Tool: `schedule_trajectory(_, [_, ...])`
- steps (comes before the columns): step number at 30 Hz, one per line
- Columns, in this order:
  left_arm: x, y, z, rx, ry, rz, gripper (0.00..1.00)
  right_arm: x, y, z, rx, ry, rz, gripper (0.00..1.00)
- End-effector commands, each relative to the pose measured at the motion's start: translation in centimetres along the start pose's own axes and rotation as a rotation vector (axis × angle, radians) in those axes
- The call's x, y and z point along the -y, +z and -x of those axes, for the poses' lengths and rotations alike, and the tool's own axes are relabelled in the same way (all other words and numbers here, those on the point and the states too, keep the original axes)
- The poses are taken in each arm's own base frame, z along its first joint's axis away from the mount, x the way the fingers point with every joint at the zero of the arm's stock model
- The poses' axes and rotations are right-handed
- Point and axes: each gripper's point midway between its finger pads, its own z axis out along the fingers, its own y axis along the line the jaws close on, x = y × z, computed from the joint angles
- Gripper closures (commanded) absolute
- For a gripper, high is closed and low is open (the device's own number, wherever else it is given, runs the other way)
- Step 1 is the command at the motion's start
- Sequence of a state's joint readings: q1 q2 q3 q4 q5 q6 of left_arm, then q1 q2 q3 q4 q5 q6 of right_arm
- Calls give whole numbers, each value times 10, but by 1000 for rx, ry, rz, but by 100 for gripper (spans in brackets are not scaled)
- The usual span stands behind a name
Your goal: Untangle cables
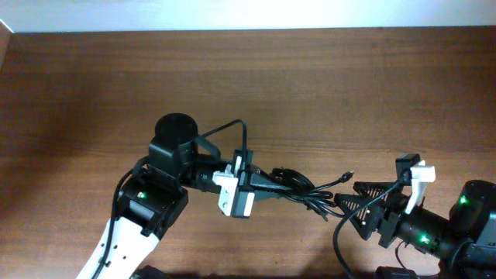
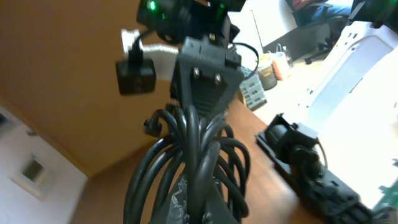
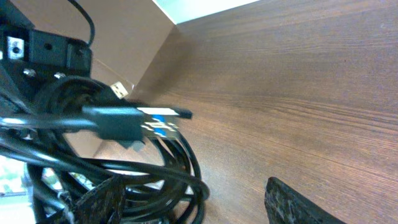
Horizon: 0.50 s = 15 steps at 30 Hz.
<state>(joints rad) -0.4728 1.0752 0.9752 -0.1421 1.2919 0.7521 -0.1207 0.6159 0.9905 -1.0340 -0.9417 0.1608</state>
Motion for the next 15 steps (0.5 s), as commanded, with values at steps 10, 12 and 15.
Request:
schedule_trajectory(10, [21,-9,57,219,326,-167,100,-3,-2,-3,-9,-20,12,30])
schedule_trajectory(12, [20,-9,57,217,329,-162,100,-3,-2,-4,-10,-19,12,29])
schedule_trajectory(15, [11,-6,52,180,317,-112,100,-4,-2,-4,-12,-17,16,29])
